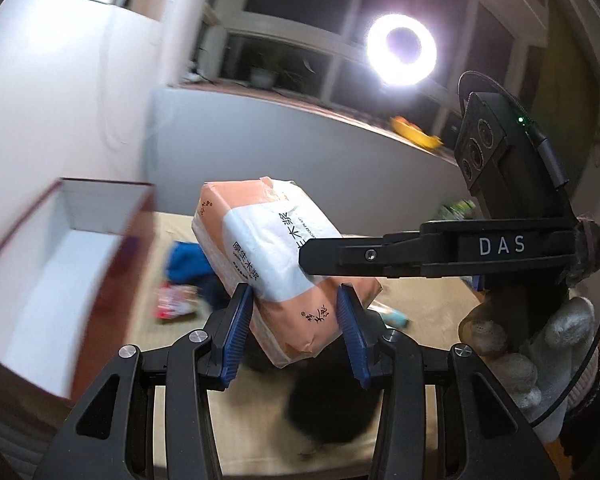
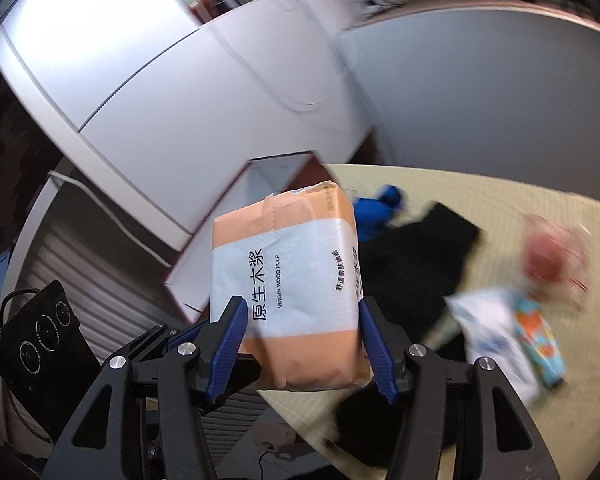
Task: Organize soft objects
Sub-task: 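Lift the tissue pack with the left gripper and drop it into the box, then return the left gripper to the bed and grasp the black pouch, then carry the black pouch with the left gripper and release it into the box, then return the left gripper to the bed and grasp the black glove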
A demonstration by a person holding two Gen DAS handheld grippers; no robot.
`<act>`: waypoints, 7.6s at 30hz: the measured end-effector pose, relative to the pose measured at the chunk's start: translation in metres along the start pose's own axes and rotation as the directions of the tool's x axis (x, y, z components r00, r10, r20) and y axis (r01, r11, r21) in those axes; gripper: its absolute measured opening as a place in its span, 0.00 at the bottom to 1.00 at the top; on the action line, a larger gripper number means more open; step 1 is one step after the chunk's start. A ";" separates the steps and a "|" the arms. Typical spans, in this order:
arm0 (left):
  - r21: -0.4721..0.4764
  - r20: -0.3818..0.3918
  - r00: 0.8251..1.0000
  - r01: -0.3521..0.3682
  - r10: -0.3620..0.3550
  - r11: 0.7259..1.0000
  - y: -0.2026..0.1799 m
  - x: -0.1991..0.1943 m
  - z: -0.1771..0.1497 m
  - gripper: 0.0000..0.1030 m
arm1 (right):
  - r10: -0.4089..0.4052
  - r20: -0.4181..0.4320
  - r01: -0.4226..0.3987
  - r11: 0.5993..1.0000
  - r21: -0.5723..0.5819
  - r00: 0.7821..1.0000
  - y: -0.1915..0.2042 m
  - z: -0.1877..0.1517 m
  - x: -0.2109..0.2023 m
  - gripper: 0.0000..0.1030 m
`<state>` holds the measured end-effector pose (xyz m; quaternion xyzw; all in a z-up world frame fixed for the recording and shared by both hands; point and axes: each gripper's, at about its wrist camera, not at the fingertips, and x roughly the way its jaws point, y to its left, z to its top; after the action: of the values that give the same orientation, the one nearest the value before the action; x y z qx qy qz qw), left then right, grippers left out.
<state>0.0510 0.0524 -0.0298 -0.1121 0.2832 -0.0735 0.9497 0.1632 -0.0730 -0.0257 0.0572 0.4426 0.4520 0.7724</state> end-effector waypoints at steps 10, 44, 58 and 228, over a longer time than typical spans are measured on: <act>-0.104 0.034 0.984 -0.171 0.175 0.980 0.103 -0.030 0.007 0.41 | 0.084 -0.105 -0.096 0.989 -0.112 0.991 0.086 0.039 0.103 0.52; -0.153 0.017 0.979 -0.200 0.205 0.968 0.118 -0.039 -0.010 0.41 | -0.078 0.069 0.089 0.981 -0.175 0.995 0.044 0.010 0.014 0.59; -0.102 -0.109 0.994 -0.022 0.011 0.995 0.048 0.004 -0.039 0.51 | -0.231 0.109 0.228 0.973 0.039 0.967 -0.049 -0.066 -0.082 0.74; -0.110 -0.309 0.951 -0.015 -0.020 0.994 0.032 0.103 -0.054 0.49 | -0.137 -0.046 0.142 0.980 0.136 0.989 -0.127 0.029 0.012 0.72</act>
<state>0.1088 0.0533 -0.1351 -0.1523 0.4322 -0.0753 0.8856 0.2693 -0.1287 -0.0776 0.0713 0.4898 0.3657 0.7882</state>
